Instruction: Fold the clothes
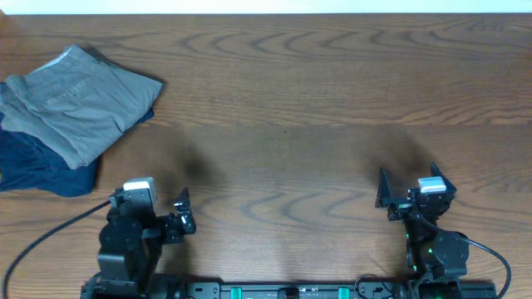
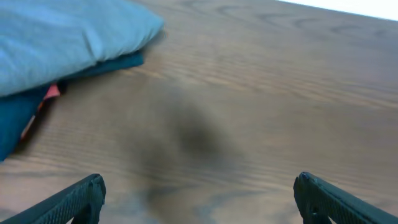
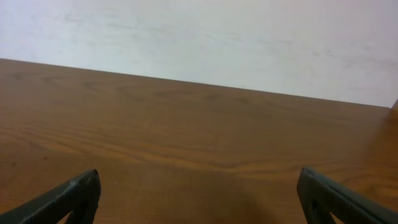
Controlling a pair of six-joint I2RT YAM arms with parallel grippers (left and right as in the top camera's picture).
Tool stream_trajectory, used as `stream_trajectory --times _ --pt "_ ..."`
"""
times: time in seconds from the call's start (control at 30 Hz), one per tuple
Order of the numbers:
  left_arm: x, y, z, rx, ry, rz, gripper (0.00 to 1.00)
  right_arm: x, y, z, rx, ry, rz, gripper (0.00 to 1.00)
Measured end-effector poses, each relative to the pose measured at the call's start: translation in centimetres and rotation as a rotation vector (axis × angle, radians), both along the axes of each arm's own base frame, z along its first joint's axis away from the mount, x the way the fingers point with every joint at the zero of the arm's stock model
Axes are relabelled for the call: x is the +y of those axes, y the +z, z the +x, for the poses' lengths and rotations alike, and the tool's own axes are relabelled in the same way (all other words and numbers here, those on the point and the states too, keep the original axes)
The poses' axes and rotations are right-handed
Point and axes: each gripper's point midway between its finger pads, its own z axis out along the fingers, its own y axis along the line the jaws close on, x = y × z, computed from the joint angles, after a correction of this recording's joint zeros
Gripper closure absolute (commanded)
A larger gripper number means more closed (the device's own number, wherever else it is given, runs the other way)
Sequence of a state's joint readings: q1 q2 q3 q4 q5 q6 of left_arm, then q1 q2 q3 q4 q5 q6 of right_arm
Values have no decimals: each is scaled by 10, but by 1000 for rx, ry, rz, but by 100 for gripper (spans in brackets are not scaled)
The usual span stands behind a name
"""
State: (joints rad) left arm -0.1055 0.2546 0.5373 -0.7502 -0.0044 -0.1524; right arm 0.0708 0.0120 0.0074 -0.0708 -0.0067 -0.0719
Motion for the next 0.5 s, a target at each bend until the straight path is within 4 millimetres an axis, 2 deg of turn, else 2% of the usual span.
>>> stream_trajectory --times 0.13,0.2,0.37,0.5 --pt "9 -23 16 -100 48 0 2 0 0 0 -1 0 -2 1" --pt "11 -29 23 -155 60 2 2 0 0 0 -1 0 -2 1" --pt "14 -16 46 -373 63 35 2 0 0 0 0 0 -2 1" --pt "14 -11 54 -476 46 84 2 0 0 0 0 0 -2 1"
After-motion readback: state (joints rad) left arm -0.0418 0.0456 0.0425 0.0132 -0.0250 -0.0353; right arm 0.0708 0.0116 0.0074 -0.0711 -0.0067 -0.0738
